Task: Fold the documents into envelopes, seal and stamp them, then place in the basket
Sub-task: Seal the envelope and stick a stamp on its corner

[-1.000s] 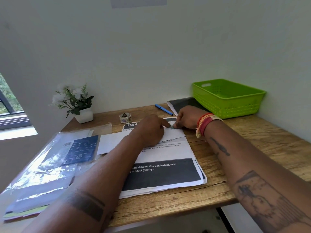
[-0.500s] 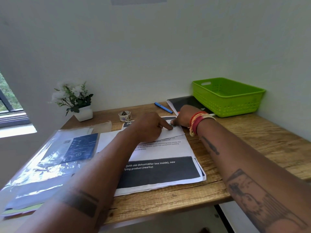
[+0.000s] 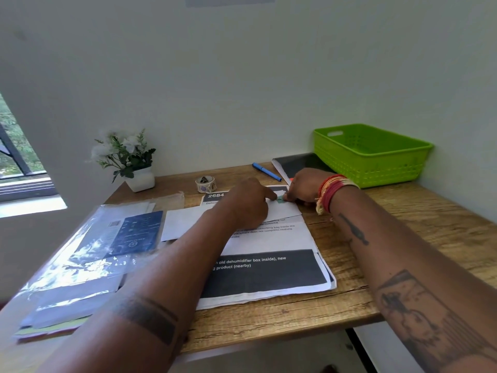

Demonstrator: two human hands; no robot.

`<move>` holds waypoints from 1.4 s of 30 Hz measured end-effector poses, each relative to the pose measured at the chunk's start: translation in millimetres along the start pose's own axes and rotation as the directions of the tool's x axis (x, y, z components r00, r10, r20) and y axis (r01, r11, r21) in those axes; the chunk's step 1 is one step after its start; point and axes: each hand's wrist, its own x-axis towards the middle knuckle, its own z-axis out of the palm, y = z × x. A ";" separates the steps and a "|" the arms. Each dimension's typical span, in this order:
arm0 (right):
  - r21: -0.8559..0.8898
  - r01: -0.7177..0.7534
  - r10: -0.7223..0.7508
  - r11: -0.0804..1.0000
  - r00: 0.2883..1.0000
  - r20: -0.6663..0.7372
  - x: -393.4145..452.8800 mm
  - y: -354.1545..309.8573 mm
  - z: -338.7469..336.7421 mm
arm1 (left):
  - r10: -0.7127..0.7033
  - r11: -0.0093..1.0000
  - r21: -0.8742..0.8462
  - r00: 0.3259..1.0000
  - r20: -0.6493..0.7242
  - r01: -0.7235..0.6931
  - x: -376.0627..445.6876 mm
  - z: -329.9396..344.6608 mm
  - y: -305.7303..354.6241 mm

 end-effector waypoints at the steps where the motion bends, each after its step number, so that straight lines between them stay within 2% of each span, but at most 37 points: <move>1: -0.005 -0.002 0.002 1.000 1.000 -0.016 0.2 -1.0 1.8 | 0.002 1.000 -0.006 1.000 0.009 -0.002 0.2 0.8 -0.5; 15: -0.057 -0.018 0.014 0.998 0.998 -0.057 -8.5 -9.7 1.2 | 0.108 0.994 -0.009 0.993 0.043 -0.108 -8.9 -15.1 -4.4; 23: -0.033 -0.004 0.002 0.999 0.997 -0.076 -3.6 -3.0 4.5 | 0.064 0.995 -0.076 0.995 -0.080 -0.070 -11.5 -10.6 -4.1; 28: -0.016 0.015 -0.015 1.000 1.000 -0.023 -2.3 -1.2 2.7 | 0.049 0.999 0.020 0.999 -0.017 -0.049 -4.0 -7.2 -1.8; 34: 0.025 0.027 -0.029 0.999 0.997 0.078 -8.1 0.4 -7.9 | 0.035 0.999 0.023 0.999 -0.012 -0.035 -0.5 -3.9 -2.3; 38: 0.095 0.007 -0.013 0.995 0.998 0.063 -8.3 4.8 -6.1 | 0.049 0.998 0.045 0.999 -0.001 -0.049 -1.1 -4.4 -2.8; 42: 0.042 0.008 -0.009 0.999 1.000 0.021 -9.4 0.1 -3.2 | 0.044 0.998 0.045 0.999 0.001 -0.044 -1.8 -5.0 -2.6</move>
